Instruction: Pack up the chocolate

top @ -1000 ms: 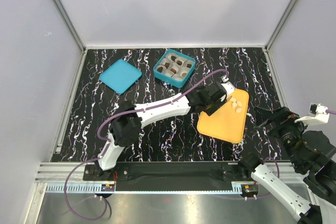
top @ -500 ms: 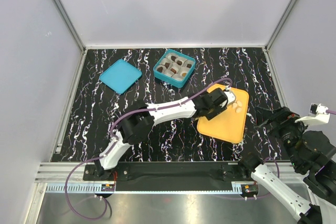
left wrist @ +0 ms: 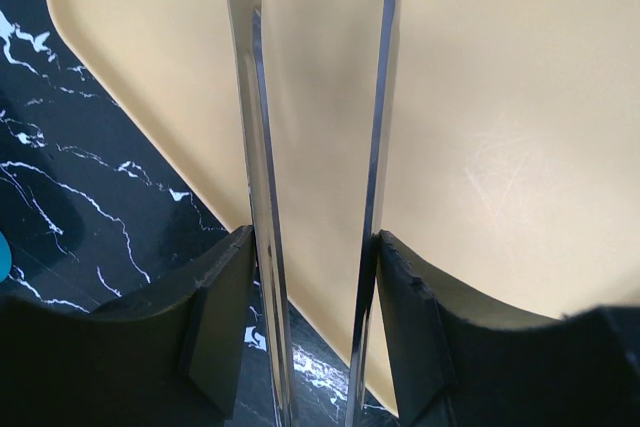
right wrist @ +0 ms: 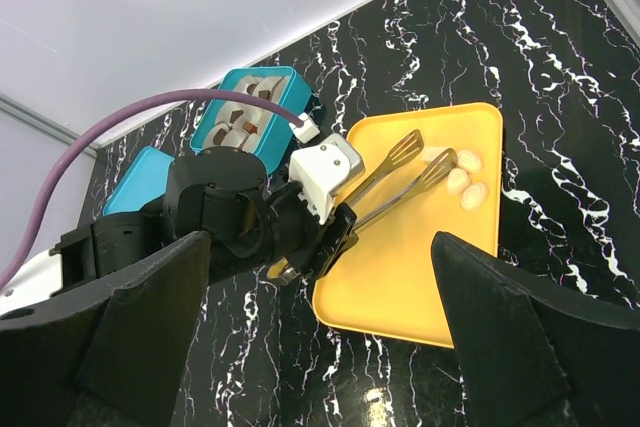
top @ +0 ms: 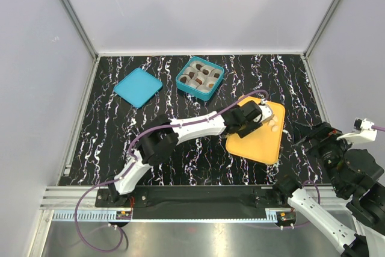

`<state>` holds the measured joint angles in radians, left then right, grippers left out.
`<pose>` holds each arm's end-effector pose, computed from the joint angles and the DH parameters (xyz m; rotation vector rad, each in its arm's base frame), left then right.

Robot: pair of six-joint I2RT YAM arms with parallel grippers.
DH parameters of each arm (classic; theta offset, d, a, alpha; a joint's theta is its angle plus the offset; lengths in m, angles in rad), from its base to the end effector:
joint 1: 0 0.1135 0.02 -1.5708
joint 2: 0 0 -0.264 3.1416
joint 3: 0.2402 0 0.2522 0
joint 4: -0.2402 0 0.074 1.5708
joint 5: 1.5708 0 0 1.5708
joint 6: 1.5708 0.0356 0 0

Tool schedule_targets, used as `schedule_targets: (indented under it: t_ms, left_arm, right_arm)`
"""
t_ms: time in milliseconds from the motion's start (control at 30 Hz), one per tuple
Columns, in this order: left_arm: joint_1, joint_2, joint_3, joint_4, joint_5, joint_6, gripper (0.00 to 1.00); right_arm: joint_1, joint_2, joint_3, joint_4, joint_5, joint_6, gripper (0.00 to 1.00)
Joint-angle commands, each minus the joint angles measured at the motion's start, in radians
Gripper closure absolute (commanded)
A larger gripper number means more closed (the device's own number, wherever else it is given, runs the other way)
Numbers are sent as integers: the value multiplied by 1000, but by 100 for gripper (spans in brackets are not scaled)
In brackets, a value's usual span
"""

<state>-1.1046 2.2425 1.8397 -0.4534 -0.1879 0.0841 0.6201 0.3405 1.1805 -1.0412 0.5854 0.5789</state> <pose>0.2327 -0.4477 0.1970 1.2845 2.0525 -0.2422 0.0046 -0.0209 0.4034 0.3835 1.7093 0.3606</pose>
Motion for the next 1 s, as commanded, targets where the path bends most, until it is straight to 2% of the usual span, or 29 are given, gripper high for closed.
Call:
schedule_targets:
  t_ms: [0,567,967]
  left_arm:
    - [-3,3,59,58,22,23,47]
    - [-18,-18,52,50,7,45,57]
    - [-35,-159,-43,41,-61,23,60]
  right_arm:
    - [6,12,-5,36,31,-16,0]
    - [6,6,-10,35,27,-4,0]
    - [6,-5,-5,30,14,10,0]
